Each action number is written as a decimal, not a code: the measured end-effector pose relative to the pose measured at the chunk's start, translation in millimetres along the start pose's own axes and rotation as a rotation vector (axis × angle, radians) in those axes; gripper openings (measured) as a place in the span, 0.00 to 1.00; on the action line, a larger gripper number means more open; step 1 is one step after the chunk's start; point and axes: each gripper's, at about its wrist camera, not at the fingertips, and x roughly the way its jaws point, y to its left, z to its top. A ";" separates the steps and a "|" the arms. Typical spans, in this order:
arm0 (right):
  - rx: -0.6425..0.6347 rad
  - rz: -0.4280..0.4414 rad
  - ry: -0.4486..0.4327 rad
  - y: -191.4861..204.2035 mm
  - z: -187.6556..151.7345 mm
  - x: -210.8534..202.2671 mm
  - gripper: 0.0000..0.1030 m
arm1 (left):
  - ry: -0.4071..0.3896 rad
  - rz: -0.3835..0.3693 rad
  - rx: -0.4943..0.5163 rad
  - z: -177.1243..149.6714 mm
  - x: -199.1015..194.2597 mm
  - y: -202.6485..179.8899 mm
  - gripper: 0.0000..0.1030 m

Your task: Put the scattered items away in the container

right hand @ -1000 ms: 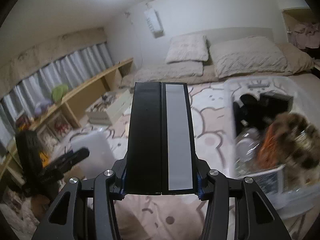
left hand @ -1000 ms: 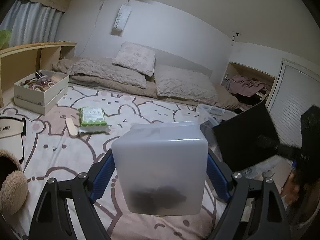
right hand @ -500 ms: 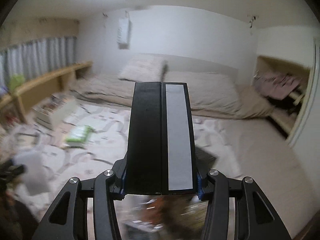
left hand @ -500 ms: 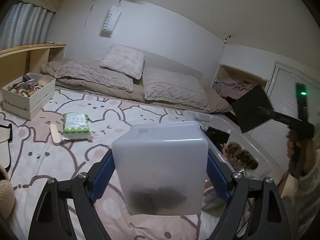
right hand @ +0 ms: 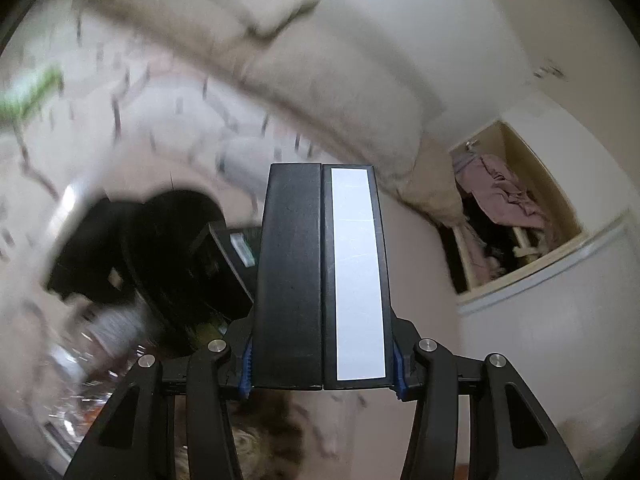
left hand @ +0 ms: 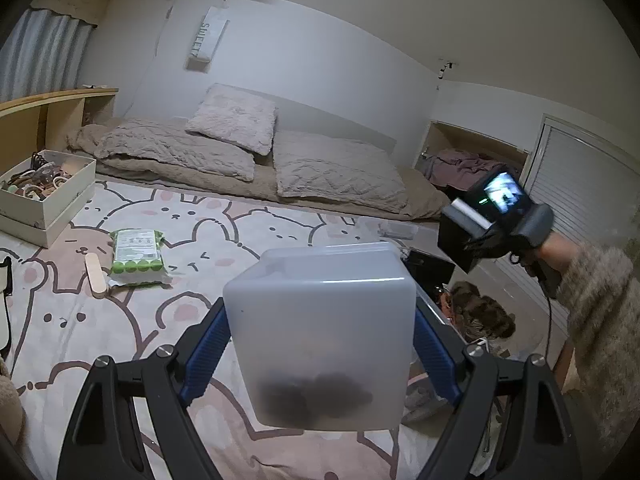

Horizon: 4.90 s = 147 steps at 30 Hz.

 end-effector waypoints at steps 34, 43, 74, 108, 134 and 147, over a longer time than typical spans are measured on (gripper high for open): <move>0.255 0.242 -0.208 -70.0 -2.9 -36.5 1.00 | -0.015 -0.210 0.094 72.6 77.7 -86.1 0.84; 0.329 0.332 -0.316 -73.2 -67.1 -45.6 1.00 | -0.009 -0.156 0.159 108.3 131.9 -131.6 0.84; 0.493 0.418 -0.426 -103.4 -132.2 -48.9 1.00 | 0.222 -0.089 0.380 90.4 246.4 -204.8 0.84; 0.676 0.378 -0.413 -156.6 -158.9 -44.7 1.00 | 0.559 -0.327 0.519 12.3 246.2 -305.1 0.89; 0.217 0.525 -0.275 -42.7 -131.3 -20.1 1.00 | 0.282 -0.195 0.303 48.8 135.8 -199.0 1.00; 0.238 0.550 -0.242 -32.9 -122.8 -2.5 1.00 | 0.284 -0.151 0.285 26.5 120.8 -179.0 1.00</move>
